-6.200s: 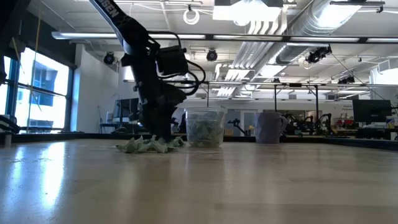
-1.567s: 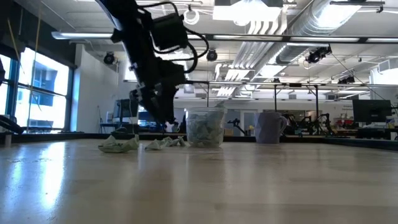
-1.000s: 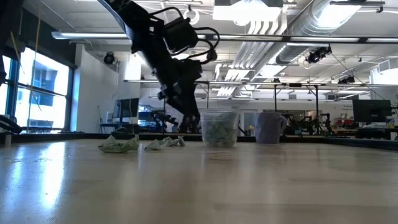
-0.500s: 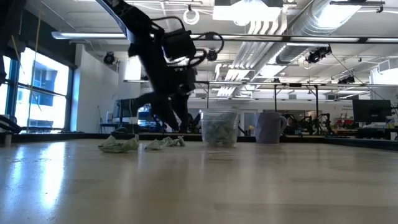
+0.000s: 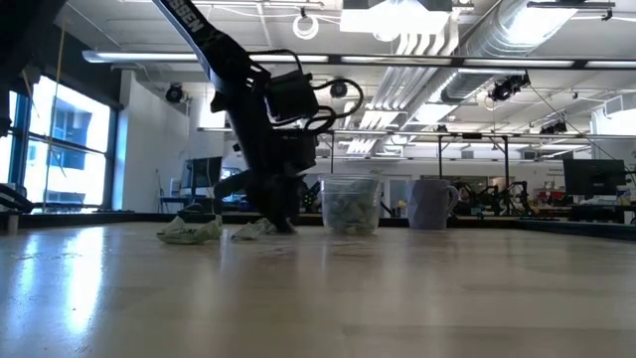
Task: Pick and place Stevia / Truvia into bins
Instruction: Put the stevia packet into the transparent container
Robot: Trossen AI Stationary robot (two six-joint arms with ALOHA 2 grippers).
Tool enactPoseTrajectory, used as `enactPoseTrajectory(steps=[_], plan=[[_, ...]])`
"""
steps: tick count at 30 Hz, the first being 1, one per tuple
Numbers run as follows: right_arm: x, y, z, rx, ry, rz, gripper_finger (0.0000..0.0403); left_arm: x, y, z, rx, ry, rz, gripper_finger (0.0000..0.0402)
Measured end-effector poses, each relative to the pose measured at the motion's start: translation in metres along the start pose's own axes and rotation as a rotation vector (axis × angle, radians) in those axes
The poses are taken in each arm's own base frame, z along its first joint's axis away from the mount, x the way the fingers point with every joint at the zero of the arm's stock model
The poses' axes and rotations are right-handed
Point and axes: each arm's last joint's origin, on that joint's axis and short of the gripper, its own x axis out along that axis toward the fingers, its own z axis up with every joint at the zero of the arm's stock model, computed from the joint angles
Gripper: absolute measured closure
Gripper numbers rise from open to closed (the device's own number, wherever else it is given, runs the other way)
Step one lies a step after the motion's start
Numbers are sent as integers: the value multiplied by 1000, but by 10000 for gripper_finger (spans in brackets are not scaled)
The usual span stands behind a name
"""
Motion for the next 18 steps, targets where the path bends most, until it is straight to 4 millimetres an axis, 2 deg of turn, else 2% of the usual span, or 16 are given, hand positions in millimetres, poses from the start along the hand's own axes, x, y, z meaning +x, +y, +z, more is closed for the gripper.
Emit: enactPoseTrajectory(steps=[5,6,8,10,14,16,18], plan=[[0,0,0,-2,0,0,89,1,-4,-3,-75,65,-18,362],[0,0,0,-3,0,0,89,-3,-4,-4,-104,101,-26,377],[0,0,0,-3,0,0,89,-13,-7,-4,-204,177,-82,377],[0,0,0,-3,0,0,89,-30,-2,6,-308,170,-95,364],[0,0,0,-17,-4,-5,89,-88,22,44,-386,-98,44,372],[0,0,0,-22,-10,-13,89,-103,38,56,-418,-268,163,380],[0,0,0,-22,-15,-19,89,-110,54,61,-434,-424,225,380]])
